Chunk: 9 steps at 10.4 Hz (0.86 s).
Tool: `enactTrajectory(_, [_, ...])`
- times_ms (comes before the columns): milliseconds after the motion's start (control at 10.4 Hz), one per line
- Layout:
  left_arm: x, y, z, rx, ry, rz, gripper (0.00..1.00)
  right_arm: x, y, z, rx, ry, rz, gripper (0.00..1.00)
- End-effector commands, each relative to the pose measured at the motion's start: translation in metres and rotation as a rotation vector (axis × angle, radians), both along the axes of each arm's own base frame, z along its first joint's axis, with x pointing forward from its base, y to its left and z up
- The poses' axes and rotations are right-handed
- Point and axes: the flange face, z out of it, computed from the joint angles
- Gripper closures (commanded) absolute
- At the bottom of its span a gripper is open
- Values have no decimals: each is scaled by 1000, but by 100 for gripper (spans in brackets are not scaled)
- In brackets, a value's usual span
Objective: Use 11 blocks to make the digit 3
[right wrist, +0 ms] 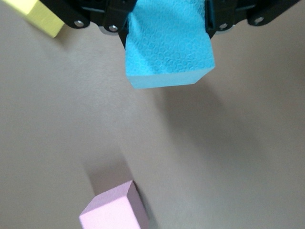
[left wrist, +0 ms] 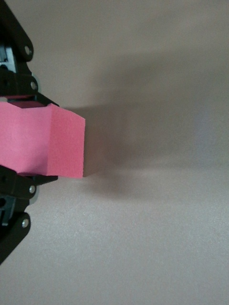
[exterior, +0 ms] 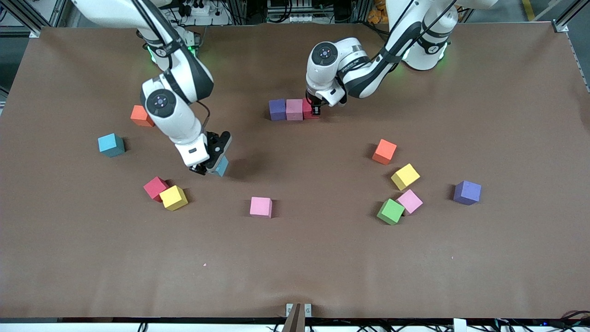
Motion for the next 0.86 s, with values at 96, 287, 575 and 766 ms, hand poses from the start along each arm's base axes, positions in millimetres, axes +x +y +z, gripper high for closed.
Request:
enactTrajectory(96, [-6, -2, -1, 2, -27, -1, 0, -42, 47, -7, 18, 44, -488, 74])
enactTrajectory(287, [-8, -4, 3, 4, -47, -9, 0, -66, 82, -17, 45, 72, -792, 74])
enactTrajectory(575, [-11, -8, 20, -2, -78, 16, 0, -86, 106, -35, 101, 93, -1001, 74])
enactTrajectory(766, [-16, -10, 29, 9, -90, 13, 0, -109, 132, -53, 117, 122, -1076, 75])
